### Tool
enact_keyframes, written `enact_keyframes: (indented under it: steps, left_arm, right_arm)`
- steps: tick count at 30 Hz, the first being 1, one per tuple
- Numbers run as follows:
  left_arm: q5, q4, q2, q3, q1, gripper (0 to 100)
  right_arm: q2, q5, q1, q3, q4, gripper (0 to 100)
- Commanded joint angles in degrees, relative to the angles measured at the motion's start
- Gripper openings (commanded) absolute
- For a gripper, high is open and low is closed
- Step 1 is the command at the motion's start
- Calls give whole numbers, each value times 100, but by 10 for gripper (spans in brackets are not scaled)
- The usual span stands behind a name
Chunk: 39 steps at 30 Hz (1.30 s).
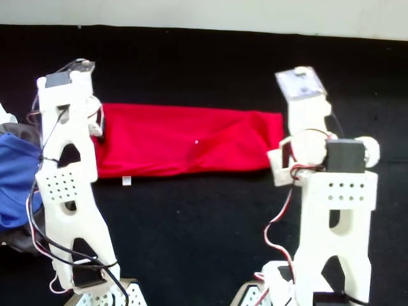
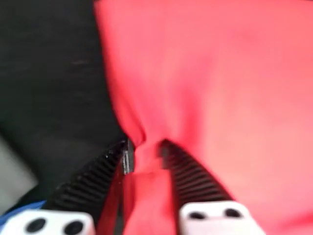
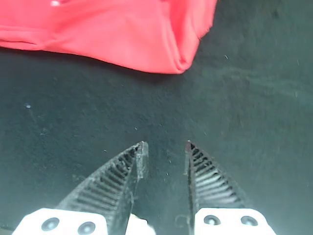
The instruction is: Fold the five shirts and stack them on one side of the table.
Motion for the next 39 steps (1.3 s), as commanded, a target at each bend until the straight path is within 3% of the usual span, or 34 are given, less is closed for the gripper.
enact_keyframes:
  steps: [1, 8, 11, 21, 25, 30, 39]
  left_arm:
    - [44, 299, 198, -259, 101, 18]
    - [18, 580, 180, -1121, -435, 9]
    - [18, 695, 136, -1622, -655, 9]
    - [-53, 721, -1473, -1393, -673, 9]
    - [-53, 721, -2404, -409, -101, 9]
    - [-26, 703, -3380, 866, 1156, 9]
    - [-26, 571, -3530, 629, 3143, 9]
  right_arm:
    - [-303, 255, 514, 365, -303, 124]
    - [-1024, 229, 1262, 2642, -1604, 117]
    - [-1376, 229, 1349, 3741, -2325, 3]
    - [-1824, 229, 2220, 5895, -4163, 7]
    - [-1833, 229, 2237, 6510, -4734, 7]
    - [-1833, -18, 2255, 7055, -5270, 7]
    - [-1833, -334, 2220, 7916, -6141, 7]
